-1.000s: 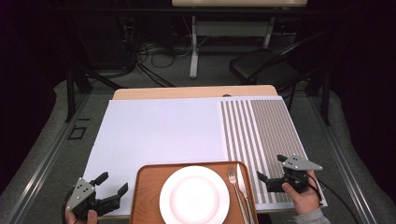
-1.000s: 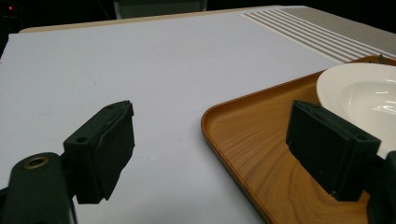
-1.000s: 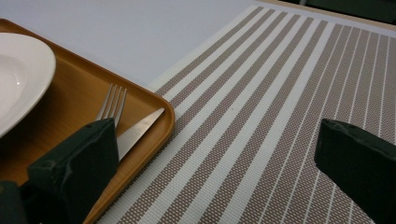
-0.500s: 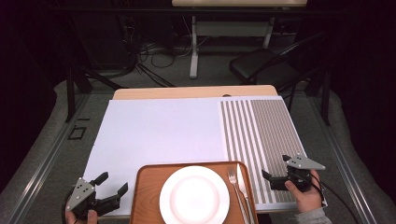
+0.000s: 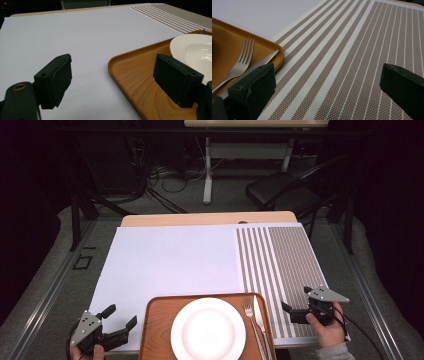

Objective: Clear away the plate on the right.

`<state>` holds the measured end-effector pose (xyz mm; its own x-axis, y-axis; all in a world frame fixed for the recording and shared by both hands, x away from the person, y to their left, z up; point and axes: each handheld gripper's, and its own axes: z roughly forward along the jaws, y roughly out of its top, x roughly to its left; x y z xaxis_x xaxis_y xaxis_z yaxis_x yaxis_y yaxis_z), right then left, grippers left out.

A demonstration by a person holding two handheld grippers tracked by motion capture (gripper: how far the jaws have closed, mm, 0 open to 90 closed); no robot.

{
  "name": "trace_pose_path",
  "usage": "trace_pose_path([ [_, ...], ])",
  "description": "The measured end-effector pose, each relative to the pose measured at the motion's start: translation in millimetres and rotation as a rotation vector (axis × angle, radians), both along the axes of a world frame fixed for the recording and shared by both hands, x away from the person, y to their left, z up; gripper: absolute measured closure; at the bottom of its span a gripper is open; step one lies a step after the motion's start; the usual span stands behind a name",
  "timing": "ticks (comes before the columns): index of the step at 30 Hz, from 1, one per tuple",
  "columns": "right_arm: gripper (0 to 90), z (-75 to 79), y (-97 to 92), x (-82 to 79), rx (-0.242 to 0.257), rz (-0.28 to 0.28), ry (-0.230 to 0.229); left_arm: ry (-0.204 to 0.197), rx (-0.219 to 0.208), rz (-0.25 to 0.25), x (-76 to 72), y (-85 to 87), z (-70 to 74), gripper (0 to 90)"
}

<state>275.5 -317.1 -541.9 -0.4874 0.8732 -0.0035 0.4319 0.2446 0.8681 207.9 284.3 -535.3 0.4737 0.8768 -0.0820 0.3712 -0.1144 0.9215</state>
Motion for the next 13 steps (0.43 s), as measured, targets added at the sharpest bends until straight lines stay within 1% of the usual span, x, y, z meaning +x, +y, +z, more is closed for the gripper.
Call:
trace_pose_path([
  [2,0.1,-0.7,1.2,-0.4,0.001,-0.002,0.005,0.0,0.001,0.0,0.0,0.3,0.1,15.5],
  [7,0.2,-0.9,2.6,-1.3,-0.021,0.003,-0.005,0.0,0.001,0.0,-0.5,0.9,0.2,15.5],
  [9,0.2,-0.8,2.7,-1.4,-0.031,0.0,-0.013,0.0,0.001,-0.001,-0.4,1.2,0.2,15.5],
  [11,0.5,0.0,2.9,-2.0,-0.039,-0.002,-0.01,0.001,0.001,0.001,-0.3,1.5,0.1,15.5],
  [13,0.9,0.1,3.0,-2.2,-0.06,-0.008,-0.016,0.002,0.0,0.002,0.0,1.8,-0.1,15.5],
])
